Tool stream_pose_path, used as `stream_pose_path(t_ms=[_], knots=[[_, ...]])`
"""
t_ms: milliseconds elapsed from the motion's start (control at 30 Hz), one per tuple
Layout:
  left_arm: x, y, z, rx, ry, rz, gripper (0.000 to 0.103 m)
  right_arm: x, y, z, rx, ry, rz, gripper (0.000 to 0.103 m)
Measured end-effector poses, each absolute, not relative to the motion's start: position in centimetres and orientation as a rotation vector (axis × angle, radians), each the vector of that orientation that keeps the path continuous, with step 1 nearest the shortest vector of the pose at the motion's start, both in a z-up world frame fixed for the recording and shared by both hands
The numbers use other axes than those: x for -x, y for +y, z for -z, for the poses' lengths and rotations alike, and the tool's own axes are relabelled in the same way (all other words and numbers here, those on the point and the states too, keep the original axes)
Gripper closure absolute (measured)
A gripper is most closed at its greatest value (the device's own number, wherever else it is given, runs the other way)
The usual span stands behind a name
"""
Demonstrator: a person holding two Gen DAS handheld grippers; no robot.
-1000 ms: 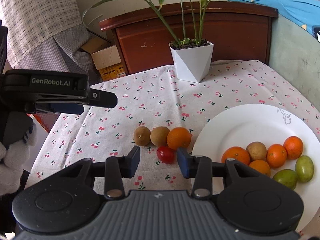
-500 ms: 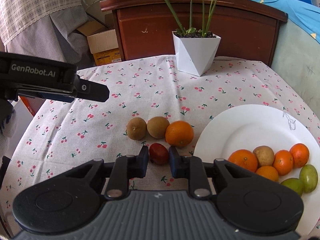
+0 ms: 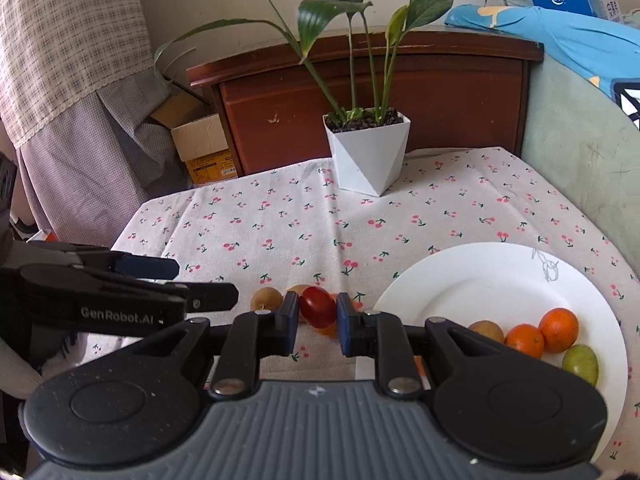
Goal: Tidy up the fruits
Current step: 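Grasp a red cherry tomato with the right tool while the left tool grasps a brown kiwi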
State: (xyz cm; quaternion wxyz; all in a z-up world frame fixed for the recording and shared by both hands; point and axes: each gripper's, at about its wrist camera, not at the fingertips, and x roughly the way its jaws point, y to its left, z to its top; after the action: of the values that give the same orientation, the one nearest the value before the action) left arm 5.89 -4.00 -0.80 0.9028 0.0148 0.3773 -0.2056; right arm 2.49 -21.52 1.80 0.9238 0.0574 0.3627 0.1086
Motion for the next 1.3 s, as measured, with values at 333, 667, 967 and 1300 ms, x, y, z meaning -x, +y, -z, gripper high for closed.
stream_pose_path(t_ms=[333,667,967,1300], knots=[[-6.0,-6.8,2.3,-0.118,0.737,0.516,0.054,-2.4,-23.9,-2.5,-0.210,0.732,-0.168,0.084],[-6.2,-7.6,3.0,-0.121,0.748,0.568,0.071,-2.4,-24.6,-2.2,-0.256,0.747,-0.153,0.084],[-5.5,-7.6,2.2,-0.134,0.734,0.569,0.081,-2.6,-25.8,-2.4,-0.315,0.744,-0.133,0.084],[-4.8,-9.1,-0.6,-0.060,0.681,0.632,0.081,-2.8,-29.1,-3.9,-0.381,0.682,-0.055,0.084]])
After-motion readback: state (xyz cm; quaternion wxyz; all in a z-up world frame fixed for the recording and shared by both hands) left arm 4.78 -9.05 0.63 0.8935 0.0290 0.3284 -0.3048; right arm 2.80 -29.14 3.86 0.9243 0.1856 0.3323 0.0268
